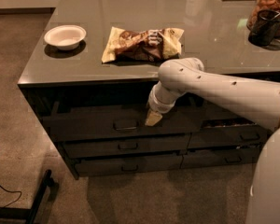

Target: Open top drawer

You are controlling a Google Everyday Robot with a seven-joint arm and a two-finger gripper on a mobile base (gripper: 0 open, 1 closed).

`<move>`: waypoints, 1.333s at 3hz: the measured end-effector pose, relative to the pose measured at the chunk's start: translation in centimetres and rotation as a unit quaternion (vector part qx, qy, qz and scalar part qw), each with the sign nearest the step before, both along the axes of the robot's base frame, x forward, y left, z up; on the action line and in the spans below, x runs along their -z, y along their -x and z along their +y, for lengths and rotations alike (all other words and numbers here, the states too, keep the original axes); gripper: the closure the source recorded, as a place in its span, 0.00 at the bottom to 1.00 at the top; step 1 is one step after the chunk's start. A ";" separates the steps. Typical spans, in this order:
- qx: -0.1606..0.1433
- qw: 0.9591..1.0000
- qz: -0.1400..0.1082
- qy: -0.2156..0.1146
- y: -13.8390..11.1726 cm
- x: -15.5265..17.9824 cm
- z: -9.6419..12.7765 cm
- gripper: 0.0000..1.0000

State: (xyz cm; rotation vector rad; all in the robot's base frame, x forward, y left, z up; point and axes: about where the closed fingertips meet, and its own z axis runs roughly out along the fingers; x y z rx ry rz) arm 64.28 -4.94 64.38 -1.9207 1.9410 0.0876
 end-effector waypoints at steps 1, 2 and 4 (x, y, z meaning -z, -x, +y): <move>0.000 1.000 0.000 0.000 0.1 -0.2 0.0 1.00; 0.000 1.000 0.000 0.000 0.1 -0.2 0.0 0.81; -0.002 1.000 0.003 0.001 -0.1 -0.1 0.0 0.35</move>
Offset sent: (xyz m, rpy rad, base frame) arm -0.0007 0.0000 0.0019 0.0000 0.0000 0.0000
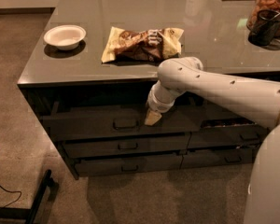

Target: Open top drawer

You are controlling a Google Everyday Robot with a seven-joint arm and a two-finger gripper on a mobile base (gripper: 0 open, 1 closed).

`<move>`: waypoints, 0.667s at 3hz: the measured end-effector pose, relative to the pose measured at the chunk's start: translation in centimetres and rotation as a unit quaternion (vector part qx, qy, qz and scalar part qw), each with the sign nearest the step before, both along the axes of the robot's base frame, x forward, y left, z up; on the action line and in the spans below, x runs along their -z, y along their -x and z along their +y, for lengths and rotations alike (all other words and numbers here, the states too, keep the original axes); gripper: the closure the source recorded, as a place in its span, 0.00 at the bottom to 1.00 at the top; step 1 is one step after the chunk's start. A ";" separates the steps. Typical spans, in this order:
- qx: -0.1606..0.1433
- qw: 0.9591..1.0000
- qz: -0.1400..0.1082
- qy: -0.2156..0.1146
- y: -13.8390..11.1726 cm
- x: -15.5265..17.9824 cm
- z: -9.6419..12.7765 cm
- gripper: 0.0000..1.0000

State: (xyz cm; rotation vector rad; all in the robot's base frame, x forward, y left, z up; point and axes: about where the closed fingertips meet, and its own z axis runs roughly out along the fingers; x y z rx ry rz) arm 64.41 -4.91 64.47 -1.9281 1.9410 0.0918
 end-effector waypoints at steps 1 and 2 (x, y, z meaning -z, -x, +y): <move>0.000 1.000 0.018 0.012 0.3 0.2 -0.3 0.11; 0.001 0.999 0.035 0.026 1.4 -0.2 -0.7 0.00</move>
Offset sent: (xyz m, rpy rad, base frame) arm -0.0250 -0.0135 0.0108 -0.0850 0.1044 -0.0088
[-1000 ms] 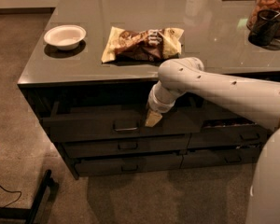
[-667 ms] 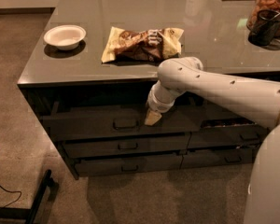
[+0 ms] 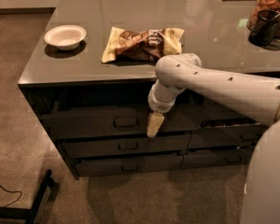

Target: Open top drawer

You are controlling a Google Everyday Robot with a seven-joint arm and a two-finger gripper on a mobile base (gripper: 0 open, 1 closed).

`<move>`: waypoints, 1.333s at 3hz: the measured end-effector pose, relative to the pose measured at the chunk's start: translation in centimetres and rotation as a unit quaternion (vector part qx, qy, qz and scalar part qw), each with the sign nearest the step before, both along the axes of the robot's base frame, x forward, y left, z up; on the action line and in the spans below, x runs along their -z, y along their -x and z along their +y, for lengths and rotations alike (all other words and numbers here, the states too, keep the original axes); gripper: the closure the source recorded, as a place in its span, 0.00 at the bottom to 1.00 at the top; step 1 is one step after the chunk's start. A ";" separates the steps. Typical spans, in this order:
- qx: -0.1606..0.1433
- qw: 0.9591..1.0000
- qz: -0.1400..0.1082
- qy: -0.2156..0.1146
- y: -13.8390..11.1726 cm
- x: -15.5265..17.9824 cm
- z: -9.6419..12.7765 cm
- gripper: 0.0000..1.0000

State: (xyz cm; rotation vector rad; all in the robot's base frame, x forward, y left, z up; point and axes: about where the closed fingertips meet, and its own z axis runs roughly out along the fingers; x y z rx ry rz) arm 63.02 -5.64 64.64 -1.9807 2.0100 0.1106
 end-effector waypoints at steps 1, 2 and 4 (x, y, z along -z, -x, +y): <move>0.005 1.000 0.017 0.012 1.6 -0.6 -0.5 0.00; 0.010 0.999 0.036 0.020 3.2 -1.0 -1.0 0.00; 0.017 0.994 0.107 0.020 6.3 -1.1 -2.2 0.00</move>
Offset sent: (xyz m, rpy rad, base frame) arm -0.0499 -0.0166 0.0182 -0.0572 0.1131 -0.0349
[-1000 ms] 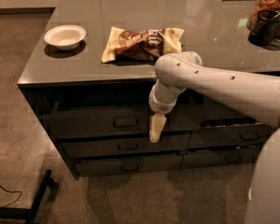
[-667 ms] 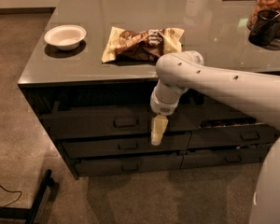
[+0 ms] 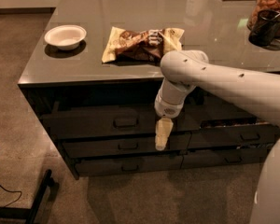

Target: Open top drawer

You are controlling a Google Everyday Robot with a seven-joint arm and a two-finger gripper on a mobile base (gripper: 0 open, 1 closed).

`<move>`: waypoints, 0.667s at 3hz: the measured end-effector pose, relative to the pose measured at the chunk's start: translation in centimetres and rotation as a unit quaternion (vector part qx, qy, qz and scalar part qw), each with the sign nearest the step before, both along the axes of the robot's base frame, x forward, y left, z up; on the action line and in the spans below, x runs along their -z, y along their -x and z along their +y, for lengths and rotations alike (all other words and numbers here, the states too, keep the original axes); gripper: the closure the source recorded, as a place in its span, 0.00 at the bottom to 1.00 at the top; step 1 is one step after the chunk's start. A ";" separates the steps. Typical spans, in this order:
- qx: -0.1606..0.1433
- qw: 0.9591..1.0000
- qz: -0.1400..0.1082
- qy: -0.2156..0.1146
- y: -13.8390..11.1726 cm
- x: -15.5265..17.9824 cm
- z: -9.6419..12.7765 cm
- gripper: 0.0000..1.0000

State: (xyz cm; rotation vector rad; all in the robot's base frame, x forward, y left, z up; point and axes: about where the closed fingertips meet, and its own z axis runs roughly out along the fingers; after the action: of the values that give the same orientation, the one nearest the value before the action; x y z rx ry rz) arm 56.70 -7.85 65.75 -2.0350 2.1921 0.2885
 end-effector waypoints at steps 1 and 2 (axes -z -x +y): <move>0.001 0.999 0.040 -0.002 2.0 -0.8 -0.4 0.00; 0.005 0.997 0.071 0.001 4.0 -1.8 -0.7 0.00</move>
Offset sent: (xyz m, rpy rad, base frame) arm -0.0618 -0.0106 0.0341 -0.0082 0.2114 -0.0226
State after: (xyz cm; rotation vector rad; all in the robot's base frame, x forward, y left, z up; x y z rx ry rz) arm 52.75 -8.53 67.52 -2.0633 2.2833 0.4442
